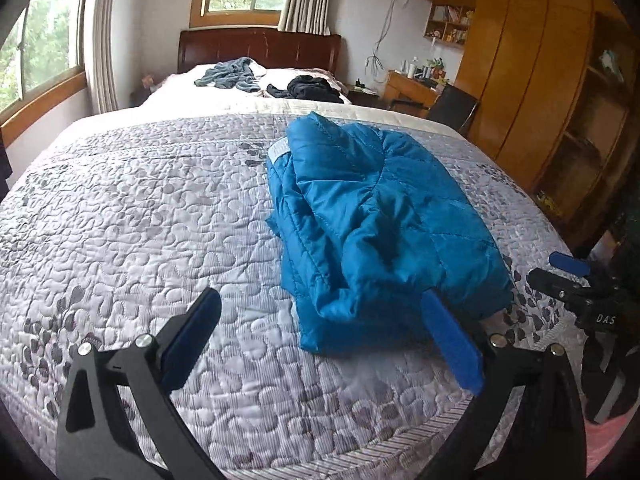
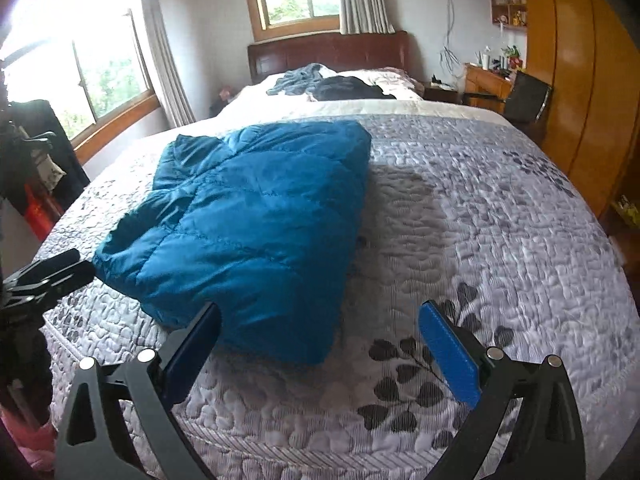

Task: Fold large clothes

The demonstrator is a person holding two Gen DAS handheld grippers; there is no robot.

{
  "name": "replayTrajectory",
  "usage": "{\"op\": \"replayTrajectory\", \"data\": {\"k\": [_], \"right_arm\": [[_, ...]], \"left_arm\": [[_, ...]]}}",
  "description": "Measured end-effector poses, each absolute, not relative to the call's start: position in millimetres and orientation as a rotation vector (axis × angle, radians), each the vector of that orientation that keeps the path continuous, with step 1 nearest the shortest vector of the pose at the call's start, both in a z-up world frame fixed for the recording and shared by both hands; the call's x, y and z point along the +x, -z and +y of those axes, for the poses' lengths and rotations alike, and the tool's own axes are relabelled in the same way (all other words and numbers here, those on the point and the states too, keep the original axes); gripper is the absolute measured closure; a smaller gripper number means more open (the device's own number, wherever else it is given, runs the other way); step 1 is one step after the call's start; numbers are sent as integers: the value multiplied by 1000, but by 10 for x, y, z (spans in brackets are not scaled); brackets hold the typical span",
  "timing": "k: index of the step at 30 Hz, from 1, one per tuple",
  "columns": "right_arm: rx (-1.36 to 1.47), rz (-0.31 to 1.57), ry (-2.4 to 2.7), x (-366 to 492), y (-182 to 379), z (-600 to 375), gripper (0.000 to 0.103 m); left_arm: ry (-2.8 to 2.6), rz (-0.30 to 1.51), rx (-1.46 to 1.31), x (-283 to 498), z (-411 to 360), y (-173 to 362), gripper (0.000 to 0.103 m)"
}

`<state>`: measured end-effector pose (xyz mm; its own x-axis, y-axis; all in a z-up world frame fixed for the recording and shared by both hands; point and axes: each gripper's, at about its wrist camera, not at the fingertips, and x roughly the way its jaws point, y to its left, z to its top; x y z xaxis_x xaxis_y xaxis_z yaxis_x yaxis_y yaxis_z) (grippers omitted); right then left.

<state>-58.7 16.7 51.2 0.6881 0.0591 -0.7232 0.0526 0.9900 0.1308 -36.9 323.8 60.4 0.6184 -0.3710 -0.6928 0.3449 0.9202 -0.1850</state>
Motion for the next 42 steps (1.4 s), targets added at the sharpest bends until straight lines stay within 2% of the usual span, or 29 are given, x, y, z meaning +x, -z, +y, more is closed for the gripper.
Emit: {"op": "replayTrajectory", "data": {"k": [16, 42], "right_arm": [[100, 837, 76, -800, -533, 350, 4], [60, 882, 164, -814, -417, 449, 4]], "left_arm": [[291, 806, 16, -735, 3246, -686, 3], [237, 824, 34, -902, 3312, -622, 3]]}}
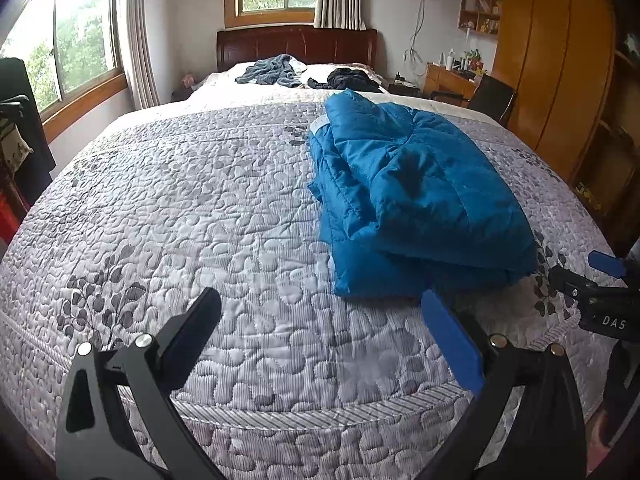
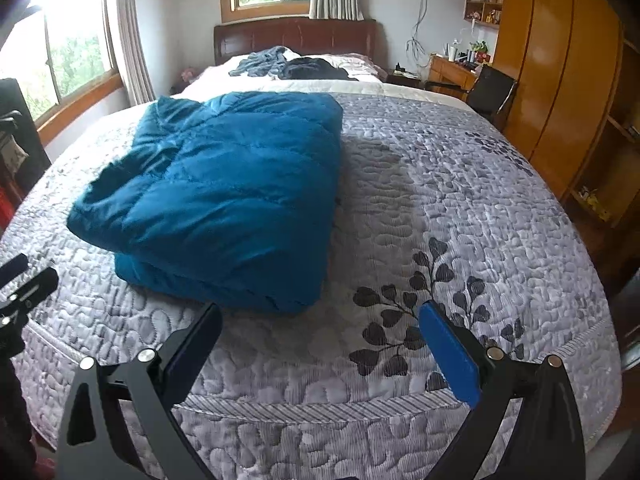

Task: Fold large clothes

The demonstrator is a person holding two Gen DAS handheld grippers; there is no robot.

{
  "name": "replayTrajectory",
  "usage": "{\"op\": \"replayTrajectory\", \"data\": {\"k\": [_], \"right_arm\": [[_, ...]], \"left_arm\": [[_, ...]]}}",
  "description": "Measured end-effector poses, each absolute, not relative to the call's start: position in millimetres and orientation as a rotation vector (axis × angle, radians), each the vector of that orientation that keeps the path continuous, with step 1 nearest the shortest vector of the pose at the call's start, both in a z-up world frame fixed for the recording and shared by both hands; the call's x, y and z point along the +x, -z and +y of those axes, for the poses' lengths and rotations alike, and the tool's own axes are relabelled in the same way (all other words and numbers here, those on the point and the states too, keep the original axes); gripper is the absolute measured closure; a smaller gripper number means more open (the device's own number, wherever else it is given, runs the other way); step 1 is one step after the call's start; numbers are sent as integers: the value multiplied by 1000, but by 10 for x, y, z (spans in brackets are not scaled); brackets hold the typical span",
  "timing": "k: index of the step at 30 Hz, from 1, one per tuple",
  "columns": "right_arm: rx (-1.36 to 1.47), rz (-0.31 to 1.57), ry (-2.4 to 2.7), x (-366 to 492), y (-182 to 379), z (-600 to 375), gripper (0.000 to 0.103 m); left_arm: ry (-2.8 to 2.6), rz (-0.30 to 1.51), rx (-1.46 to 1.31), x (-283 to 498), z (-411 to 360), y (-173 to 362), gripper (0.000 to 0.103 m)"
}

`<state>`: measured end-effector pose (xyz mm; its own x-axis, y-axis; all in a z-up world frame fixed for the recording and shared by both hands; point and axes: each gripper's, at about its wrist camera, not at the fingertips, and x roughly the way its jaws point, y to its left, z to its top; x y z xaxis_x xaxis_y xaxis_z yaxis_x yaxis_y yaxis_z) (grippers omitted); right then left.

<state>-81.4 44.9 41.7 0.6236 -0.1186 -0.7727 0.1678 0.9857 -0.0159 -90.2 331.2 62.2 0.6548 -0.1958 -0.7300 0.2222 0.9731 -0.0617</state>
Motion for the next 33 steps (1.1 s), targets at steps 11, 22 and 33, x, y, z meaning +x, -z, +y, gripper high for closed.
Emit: {"op": "replayTrajectory", "data": {"k": [11, 22, 33], "right_arm": [[67, 880, 130, -815, -403, 479, 4], [66, 887, 126, -802, -393, 487, 4], [62, 890, 119, -802, -382, 511, 4]], "left_arm": [[216, 833, 58, -884, 3294, -568, 3], [212, 837, 60, -872, 3293, -553, 3], [214, 837, 61, -875, 3287, -553, 3]]}}
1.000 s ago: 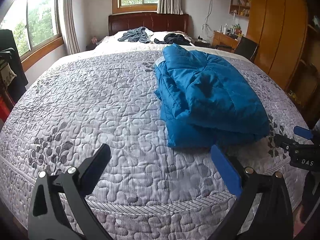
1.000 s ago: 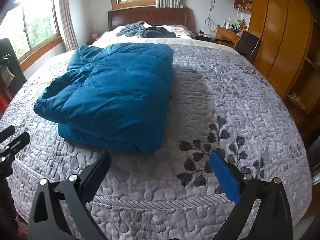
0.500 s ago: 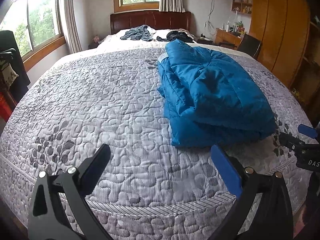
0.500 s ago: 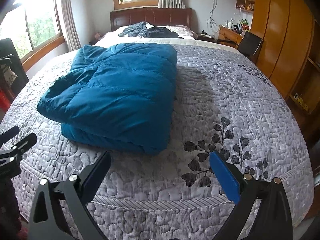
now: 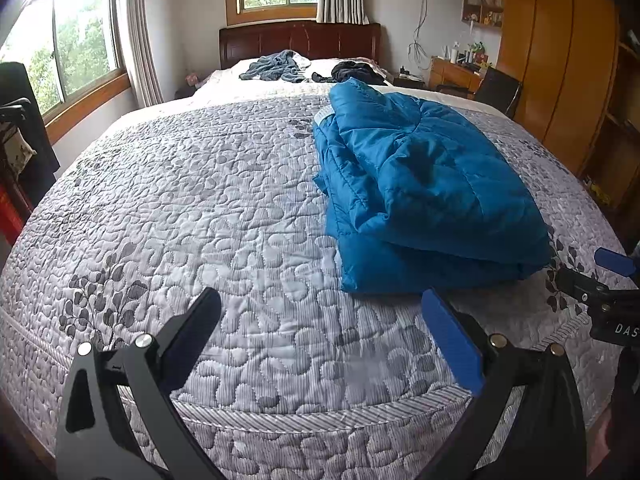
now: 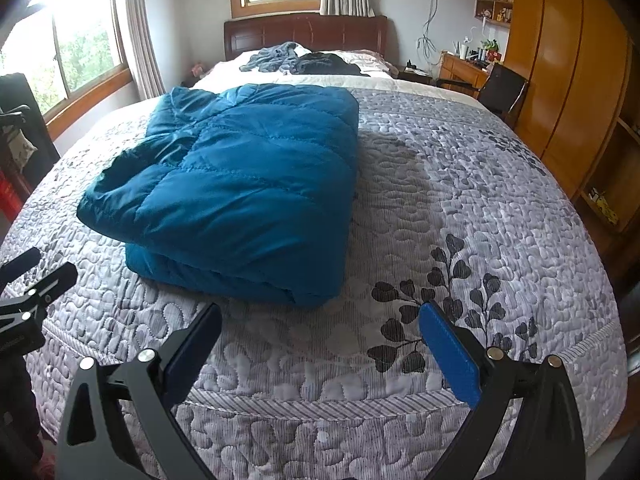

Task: Fold large clothes

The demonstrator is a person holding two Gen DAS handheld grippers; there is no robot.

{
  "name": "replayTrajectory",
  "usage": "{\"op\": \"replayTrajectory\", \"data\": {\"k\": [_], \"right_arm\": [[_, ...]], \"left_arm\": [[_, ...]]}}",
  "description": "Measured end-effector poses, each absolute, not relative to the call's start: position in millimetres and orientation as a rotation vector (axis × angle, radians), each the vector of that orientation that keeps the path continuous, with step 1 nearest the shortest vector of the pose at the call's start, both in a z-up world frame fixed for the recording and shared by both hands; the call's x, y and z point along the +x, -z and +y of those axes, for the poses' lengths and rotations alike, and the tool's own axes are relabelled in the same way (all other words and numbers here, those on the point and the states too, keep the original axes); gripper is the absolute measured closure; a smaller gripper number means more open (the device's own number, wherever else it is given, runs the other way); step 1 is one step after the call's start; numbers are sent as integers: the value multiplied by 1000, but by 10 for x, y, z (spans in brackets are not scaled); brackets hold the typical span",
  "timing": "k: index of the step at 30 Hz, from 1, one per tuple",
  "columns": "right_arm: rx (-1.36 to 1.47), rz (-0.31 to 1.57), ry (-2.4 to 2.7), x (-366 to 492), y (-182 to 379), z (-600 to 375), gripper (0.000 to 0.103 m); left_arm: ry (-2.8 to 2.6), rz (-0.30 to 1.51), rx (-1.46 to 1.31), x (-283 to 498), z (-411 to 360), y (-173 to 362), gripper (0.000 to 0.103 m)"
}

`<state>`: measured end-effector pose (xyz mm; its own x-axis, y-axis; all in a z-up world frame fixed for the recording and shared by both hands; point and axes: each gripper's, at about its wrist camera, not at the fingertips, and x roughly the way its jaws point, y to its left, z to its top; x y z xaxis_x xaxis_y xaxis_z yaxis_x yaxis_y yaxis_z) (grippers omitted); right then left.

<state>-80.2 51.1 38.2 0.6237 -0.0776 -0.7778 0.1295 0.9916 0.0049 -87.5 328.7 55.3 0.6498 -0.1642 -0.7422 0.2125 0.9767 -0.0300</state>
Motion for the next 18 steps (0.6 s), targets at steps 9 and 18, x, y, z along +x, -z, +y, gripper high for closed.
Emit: {"op": "replayTrajectory", "data": {"k": [9, 18], "right_arm": [[65, 893, 116, -794, -370, 505, 4], [65, 895, 116, -792, -357, 503, 4]], "left_arm": [[214, 836, 62, -875, 3284, -552, 3], [213, 839, 62, -877, 3278, -547, 3]]}}
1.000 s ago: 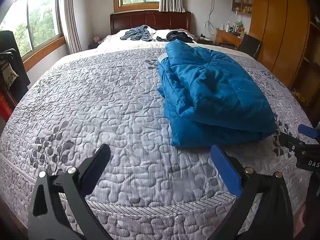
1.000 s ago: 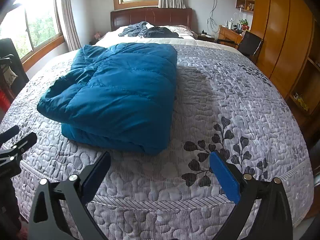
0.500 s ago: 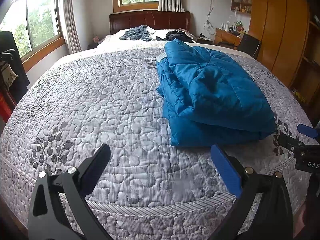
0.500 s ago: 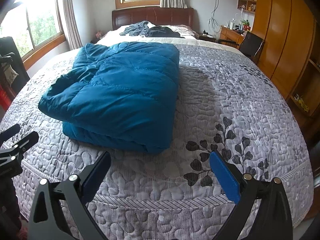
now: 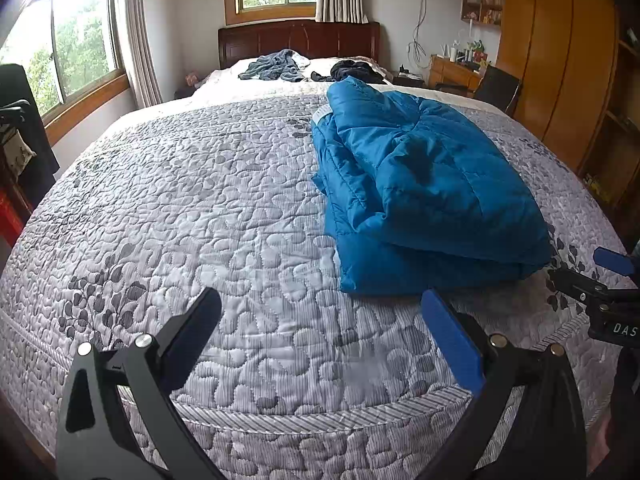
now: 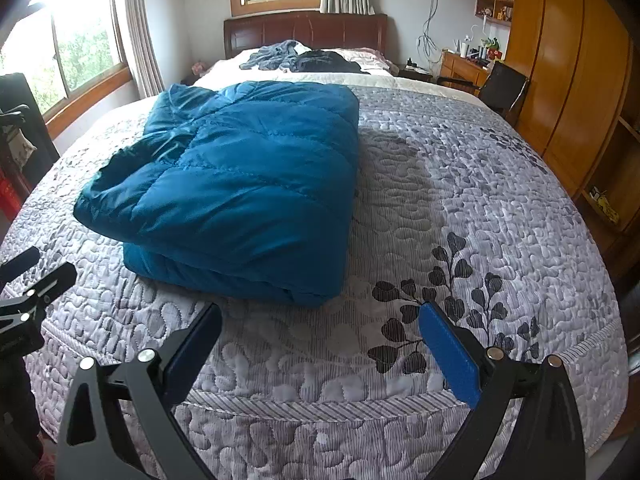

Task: Fold large clothes

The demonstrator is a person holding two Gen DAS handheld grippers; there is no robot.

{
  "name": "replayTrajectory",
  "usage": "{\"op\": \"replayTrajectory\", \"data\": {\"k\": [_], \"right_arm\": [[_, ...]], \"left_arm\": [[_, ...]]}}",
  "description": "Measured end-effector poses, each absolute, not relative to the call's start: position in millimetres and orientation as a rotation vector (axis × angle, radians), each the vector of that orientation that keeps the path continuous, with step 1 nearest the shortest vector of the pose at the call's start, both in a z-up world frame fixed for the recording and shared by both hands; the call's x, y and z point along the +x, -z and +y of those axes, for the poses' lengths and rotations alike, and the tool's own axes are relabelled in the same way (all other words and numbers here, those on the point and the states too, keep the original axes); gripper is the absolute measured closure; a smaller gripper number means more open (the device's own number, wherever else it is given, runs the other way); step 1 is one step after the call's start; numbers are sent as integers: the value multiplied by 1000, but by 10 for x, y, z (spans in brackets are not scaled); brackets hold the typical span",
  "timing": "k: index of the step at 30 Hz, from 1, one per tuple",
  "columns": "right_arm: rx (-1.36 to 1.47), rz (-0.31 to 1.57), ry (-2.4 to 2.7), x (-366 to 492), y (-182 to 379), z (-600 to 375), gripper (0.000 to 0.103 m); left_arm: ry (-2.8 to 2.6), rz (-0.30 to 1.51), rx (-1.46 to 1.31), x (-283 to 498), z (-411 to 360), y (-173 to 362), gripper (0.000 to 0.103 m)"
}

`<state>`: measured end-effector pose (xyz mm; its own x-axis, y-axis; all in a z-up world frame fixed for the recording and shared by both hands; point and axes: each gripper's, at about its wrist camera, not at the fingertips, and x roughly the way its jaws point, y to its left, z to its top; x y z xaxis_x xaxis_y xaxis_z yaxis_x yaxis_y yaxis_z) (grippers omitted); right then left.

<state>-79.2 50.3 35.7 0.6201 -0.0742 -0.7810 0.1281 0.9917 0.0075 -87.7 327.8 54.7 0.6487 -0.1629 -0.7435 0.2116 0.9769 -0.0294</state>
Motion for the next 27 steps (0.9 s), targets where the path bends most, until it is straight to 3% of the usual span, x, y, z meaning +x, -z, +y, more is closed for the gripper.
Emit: {"op": "replayTrajectory", "data": {"k": [27], "right_arm": [[69, 908, 104, -722, -299, 486, 4]], "left_arm": [[220, 846, 59, -819, 3291, -501, 3]]}}
